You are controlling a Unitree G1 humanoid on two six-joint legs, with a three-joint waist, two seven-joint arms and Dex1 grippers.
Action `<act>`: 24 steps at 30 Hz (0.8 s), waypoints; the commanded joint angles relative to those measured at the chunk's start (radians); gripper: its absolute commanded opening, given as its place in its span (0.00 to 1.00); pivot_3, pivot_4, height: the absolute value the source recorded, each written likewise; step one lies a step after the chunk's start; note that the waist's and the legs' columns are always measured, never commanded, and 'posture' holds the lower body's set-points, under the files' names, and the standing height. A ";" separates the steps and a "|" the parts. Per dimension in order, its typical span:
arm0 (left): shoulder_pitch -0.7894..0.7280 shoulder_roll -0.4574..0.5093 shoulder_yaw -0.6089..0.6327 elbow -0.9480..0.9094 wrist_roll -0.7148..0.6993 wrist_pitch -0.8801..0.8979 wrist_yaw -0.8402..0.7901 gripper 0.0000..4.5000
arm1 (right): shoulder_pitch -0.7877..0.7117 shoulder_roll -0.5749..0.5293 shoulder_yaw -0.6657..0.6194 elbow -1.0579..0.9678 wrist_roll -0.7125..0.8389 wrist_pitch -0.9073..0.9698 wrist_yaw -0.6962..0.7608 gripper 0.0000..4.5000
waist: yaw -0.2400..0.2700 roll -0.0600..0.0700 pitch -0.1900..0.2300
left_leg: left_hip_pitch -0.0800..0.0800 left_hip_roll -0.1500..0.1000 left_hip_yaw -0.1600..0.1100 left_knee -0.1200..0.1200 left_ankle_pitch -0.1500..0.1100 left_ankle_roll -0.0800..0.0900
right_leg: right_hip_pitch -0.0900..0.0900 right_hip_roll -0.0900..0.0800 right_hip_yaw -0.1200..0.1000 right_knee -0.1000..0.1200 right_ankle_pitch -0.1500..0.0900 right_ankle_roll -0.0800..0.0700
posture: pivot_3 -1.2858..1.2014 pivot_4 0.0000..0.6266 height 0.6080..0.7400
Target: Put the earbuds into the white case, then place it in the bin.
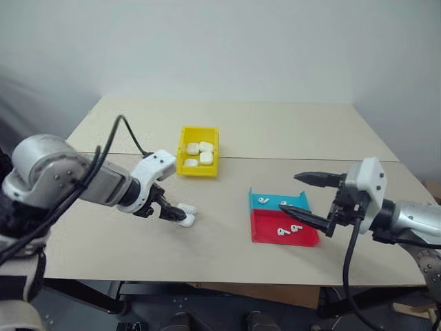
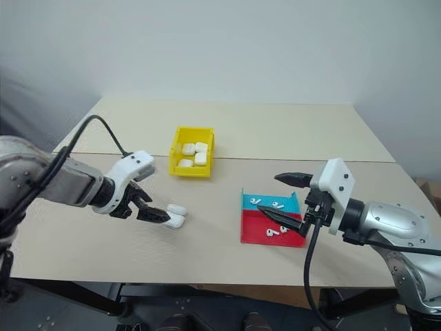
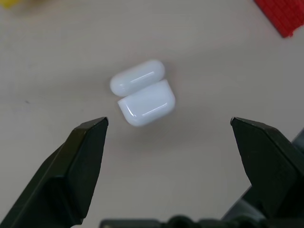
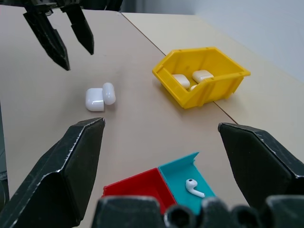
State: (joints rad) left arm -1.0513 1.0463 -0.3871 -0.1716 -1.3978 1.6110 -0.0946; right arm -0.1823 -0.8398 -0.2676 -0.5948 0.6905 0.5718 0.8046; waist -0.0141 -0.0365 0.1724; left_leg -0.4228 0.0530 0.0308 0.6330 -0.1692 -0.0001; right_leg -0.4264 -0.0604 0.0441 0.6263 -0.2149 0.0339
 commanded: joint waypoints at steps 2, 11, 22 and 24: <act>-0.078 -0.016 -0.105 0.125 -0.198 0.003 0.224 1.00 | 0.006 0.015 -0.019 -0.039 0.008 -0.019 -0.019 0.99 | 0.002 0.000 0.000 | 0.000 0.000 0.000 0.000 0.000 0.000 | 0.000 0.000 0.000 0.000 0.000 0.000 | 0.52 0.24 1.00; -0.219 -0.173 -0.359 0.440 -0.571 -0.083 0.741 1.00 | 0.006 0.032 -0.004 -0.050 -0.010 -0.026 -0.039 0.99 | 0.009 0.000 0.000 | 0.000 -0.001 0.000 0.003 0.000 0.000 | 0.002 -0.001 0.000 0.000 0.000 0.000 | 0.52 0.24 1.00; -0.176 -0.333 -0.312 0.547 -0.574 -0.120 0.970 1.00 | 0.005 0.037 0.016 -0.052 -0.037 -0.042 -0.048 0.99 | 0.016 0.000 0.000 | -0.001 -0.002 0.000 0.003 0.000 0.000 | 0.001 -0.001 0.001 0.000 0.001 0.000 | 0.52 0.24 1.00; -0.161 -0.365 -0.279 0.574 -0.574 -0.121 1.003 1.00 | 0.006 0.041 0.016 -0.052 -0.042 -0.043 -0.048 0.99 | 0.017 0.000 0.000 | -0.001 -0.002 0.000 0.003 0.001 -0.001 | 0.001 -0.002 0.001 0.000 0.001 0.000 | 0.52 0.24 1.00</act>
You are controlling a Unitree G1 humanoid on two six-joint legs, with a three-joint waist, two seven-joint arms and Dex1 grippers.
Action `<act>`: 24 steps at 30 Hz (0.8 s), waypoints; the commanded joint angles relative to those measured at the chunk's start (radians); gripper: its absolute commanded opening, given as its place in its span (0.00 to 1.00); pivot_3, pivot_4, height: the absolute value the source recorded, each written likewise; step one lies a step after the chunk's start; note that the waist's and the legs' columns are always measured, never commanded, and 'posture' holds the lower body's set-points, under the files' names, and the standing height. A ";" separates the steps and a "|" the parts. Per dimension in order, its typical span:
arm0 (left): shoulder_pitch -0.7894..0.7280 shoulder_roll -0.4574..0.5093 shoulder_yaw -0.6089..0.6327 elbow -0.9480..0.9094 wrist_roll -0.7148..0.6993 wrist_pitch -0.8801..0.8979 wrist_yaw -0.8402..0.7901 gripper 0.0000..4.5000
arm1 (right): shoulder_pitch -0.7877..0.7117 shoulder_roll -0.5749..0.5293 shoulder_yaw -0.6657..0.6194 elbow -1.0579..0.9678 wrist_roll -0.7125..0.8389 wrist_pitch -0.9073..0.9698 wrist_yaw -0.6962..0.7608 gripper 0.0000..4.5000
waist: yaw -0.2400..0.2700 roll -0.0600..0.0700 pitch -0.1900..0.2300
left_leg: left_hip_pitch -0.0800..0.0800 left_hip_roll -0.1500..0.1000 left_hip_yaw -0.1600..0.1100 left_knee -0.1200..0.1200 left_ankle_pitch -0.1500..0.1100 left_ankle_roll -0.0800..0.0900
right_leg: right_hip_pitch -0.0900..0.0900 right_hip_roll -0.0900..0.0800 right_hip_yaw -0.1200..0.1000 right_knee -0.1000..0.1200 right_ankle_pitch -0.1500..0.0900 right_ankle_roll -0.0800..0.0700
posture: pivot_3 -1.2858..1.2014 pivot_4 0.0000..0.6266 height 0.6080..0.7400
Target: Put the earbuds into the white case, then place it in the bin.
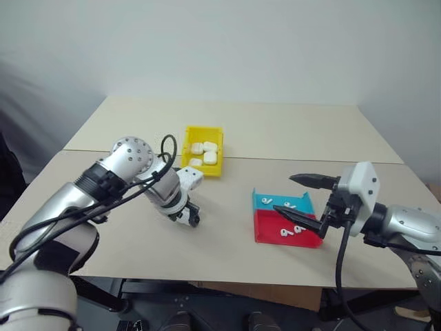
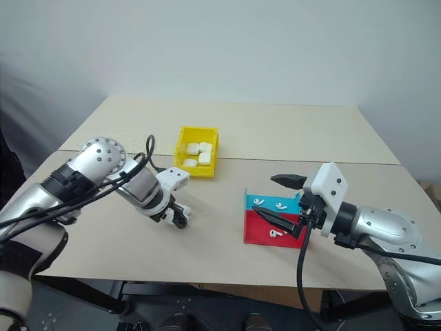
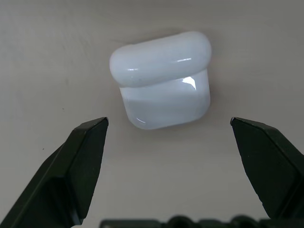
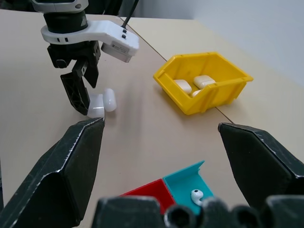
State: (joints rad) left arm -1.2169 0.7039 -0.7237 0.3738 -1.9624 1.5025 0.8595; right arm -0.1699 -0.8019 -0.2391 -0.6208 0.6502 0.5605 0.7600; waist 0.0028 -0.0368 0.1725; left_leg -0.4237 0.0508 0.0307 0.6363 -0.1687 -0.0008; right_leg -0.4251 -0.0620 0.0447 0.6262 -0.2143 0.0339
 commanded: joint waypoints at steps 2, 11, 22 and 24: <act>0.017 -0.043 0.079 0.043 -0.010 -0.007 0.086 1.00 | -0.007 0.004 -0.013 -0.026 -0.004 -0.032 -0.004 0.99 | 0.000 0.000 0.000 | 0.000 0.000 0.000 0.000 0.000 0.000 | 0.000 0.000 0.000 0.000 0.000 0.000 | 0.52 0.24 1.00; 0.079 -0.108 0.154 0.082 -0.010 -0.020 0.251 0.91 | 0.003 0.005 -0.011 -0.036 -0.007 -0.026 -0.006 1.00 | 0.003 0.000 0.000 | 0.000 0.000 0.000 0.000 0.001 -0.001 | 0.000 0.000 0.000 0.000 0.000 0.000 | 0.52 0.24 1.00; 0.162 -0.109 0.281 0.033 -0.010 -0.017 0.340 0.61 | 0.017 0.002 -0.013 -0.049 -0.007 -0.031 0.000 1.00 | 0.003 0.000 0.000 | 0.000 0.000 -0.001 0.000 0.001 -0.002 | 0.001 0.000 0.000 0.000 0.001 0.000 | 0.52 0.24 1.00; 0.193 -0.020 0.287 -0.103 -0.010 0.006 0.250 0.61 | 0.020 0.001 -0.017 -0.048 -0.006 -0.031 0.002 1.00 | -0.004 0.000 0.000 | 0.001 0.000 0.000 0.000 0.001 -0.002 | 0.000 0.000 0.000 0.000 0.001 0.000 | 0.52 0.24 1.00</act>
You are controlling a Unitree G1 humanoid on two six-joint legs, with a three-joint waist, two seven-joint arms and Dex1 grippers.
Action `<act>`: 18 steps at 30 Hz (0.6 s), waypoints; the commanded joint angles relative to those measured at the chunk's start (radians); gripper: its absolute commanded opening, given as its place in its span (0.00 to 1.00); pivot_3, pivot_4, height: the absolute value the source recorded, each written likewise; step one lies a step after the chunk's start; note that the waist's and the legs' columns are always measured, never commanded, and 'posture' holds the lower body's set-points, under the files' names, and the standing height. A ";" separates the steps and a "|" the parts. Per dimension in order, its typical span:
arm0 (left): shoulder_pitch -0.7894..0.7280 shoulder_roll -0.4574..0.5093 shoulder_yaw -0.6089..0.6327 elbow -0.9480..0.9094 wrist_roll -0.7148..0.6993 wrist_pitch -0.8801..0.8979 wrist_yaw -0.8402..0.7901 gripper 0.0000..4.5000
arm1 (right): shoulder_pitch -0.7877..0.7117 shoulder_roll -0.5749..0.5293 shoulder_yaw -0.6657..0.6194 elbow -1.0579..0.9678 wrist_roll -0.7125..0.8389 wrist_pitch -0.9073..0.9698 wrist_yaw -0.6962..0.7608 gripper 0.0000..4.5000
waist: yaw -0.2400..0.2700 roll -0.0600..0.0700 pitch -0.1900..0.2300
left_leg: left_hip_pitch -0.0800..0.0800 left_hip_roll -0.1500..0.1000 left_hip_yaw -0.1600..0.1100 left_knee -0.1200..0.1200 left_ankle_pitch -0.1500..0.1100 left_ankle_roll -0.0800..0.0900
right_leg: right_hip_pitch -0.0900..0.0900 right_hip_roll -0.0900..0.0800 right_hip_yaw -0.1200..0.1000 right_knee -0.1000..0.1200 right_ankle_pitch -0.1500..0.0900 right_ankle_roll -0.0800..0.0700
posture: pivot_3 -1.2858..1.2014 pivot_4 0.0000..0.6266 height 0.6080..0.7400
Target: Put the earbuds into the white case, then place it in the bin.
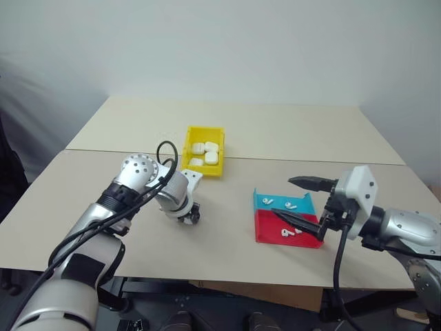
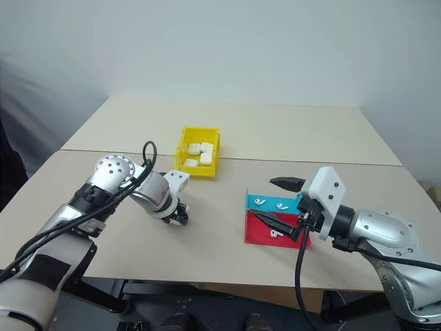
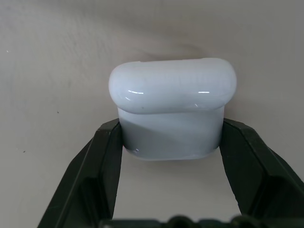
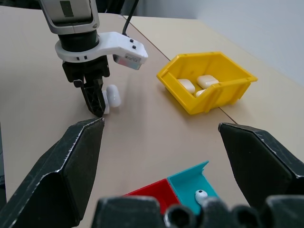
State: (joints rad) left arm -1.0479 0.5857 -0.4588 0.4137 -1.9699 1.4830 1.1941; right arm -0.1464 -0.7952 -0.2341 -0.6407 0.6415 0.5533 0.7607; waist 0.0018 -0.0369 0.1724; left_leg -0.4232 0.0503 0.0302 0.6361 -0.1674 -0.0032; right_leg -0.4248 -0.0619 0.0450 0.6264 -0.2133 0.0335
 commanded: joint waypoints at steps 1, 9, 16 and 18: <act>0.045 0.168 0.029 -0.232 -0.002 0.042 -0.153 0.61 | -0.001 -0.008 -0.026 -0.028 0.006 -0.022 0.004 1.00 | -0.011 0.000 0.000 | 0.000 0.000 0.000 0.000 0.000 0.000 | 0.000 0.000 0.000 0.000 0.000 0.000 | 0.52 0.24 1.00; 0.179 0.449 0.287 -0.856 0.251 -0.059 -0.654 0.61 | -0.036 -0.112 -0.015 0.052 -0.010 -0.003 0.106 1.00 | -0.001 0.000 0.000 | -0.001 0.000 0.001 -0.004 0.000 -0.006 | -0.001 -0.002 -0.001 -0.003 0.000 -0.002 | 0.52 0.24 1.00; 0.498 0.294 0.394 -1.053 0.892 -0.665 -1.202 0.61 | -0.307 -0.327 0.269 0.185 -0.132 0.178 0.249 1.00 | 0.004 0.003 -0.002 | 0.002 -0.003 0.006 -0.003 -0.002 -0.013 | 0.001 -0.007 -0.002 -0.005 0.001 0.000 | 0.52 0.24 1.00; 0.551 0.191 0.434 -1.026 0.942 -0.809 -1.344 0.61 | -0.409 -0.343 0.353 0.210 -0.146 0.266 0.284 1.00 | 0.005 0.003 -0.002 | 0.001 -0.003 0.006 -0.003 -0.002 -0.013 | 0.001 -0.008 -0.002 -0.005 0.002 0.001 | 0.52 0.24 1.00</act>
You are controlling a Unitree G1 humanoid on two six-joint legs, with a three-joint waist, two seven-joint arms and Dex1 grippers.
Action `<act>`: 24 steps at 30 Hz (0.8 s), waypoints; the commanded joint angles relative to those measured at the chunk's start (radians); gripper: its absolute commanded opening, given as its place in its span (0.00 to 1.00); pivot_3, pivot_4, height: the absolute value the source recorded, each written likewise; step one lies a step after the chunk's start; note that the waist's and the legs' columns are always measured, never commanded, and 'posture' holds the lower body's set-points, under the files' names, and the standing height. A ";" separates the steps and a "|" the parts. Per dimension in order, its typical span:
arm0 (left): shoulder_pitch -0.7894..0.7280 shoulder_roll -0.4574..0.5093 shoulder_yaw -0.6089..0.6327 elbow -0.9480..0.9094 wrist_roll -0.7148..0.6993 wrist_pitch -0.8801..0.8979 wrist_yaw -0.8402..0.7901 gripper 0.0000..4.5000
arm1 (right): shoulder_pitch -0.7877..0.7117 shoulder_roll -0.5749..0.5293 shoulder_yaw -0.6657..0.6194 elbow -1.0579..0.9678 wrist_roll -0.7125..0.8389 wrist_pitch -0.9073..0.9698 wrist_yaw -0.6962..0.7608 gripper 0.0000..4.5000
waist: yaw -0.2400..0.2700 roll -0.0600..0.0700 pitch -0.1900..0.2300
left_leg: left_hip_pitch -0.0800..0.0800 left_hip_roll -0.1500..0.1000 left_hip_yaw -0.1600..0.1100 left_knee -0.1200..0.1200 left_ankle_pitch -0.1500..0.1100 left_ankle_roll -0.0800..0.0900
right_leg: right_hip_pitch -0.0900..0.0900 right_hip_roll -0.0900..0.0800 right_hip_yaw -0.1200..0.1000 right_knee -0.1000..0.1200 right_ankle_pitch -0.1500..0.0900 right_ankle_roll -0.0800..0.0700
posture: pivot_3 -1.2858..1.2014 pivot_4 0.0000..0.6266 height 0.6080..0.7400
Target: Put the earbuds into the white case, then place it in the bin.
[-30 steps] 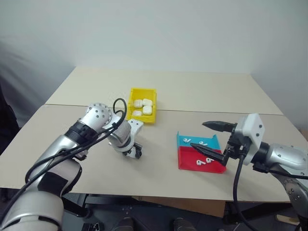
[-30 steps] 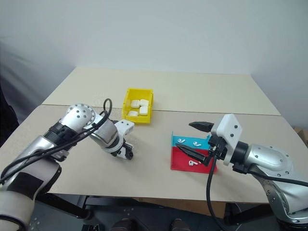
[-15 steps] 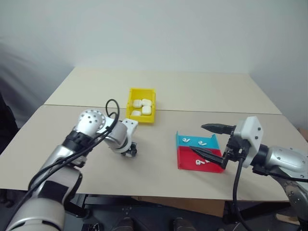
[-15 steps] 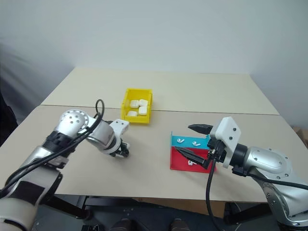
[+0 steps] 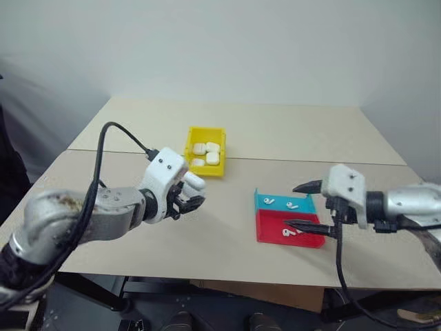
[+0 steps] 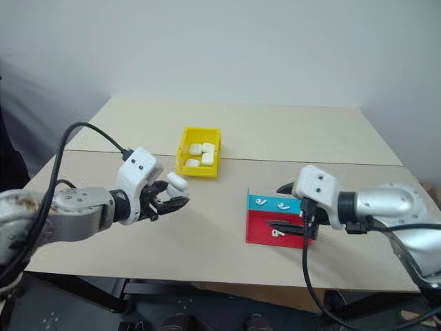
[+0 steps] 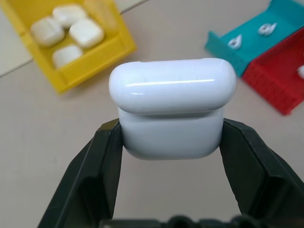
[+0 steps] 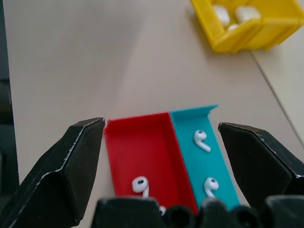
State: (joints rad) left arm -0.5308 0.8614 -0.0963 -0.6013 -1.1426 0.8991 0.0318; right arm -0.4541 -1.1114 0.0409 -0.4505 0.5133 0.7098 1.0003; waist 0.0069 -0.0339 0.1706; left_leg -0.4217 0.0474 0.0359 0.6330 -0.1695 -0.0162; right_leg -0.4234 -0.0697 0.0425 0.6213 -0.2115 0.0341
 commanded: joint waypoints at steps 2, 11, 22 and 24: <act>0.049 -0.111 0.054 0.049 0.177 -0.335 -0.422 0.61 | -0.196 -0.020 0.172 0.043 -0.047 0.206 0.060 1.00 | 0.001 -0.001 0.000 | -0.002 0.000 0.000 0.000 0.003 0.004 | -0.001 0.001 0.000 -0.001 0.000 0.000 | 0.52 0.24 1.00; 0.073 -0.191 0.015 0.271 0.356 -0.659 -1.082 0.61 | -0.323 0.020 0.413 0.082 -0.186 0.346 0.079 0.50 | 0.002 0.000 0.000 | -0.009 0.001 0.000 0.001 0.002 0.012 | -0.004 0.002 0.001 -0.008 0.002 0.001 | 0.52 0.24 1.00; 0.112 -0.268 0.020 0.236 0.408 -0.670 -1.161 0.61 | -0.235 0.034 0.465 0.082 -0.318 0.290 0.044 0.50 | 0.001 0.000 0.000 | -0.009 0.002 0.000 0.003 0.002 0.013 | -0.004 0.003 0.000 -0.006 0.001 0.004 | 0.52 0.24 1.00; 0.122 -0.272 0.022 0.220 0.409 -0.663 -1.158 0.61 | -0.222 0.038 0.466 0.083 -0.330 0.273 0.050 0.50 | -0.001 0.000 0.000 | -0.009 0.002 0.000 0.005 0.002 0.013 | -0.004 0.003 0.001 -0.004 0.001 0.004 | 0.52 0.24 1.00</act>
State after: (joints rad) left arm -0.4137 0.5933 -0.0935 -0.3407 -0.7325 0.2391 -1.1272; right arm -0.6785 -1.0716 0.5231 -0.3599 0.2064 1.0084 1.0462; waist 0.0056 -0.0338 0.1704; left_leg -0.4306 0.0499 0.0355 0.6381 -0.1675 -0.0033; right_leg -0.4269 -0.0665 0.0433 0.6177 -0.2104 0.0383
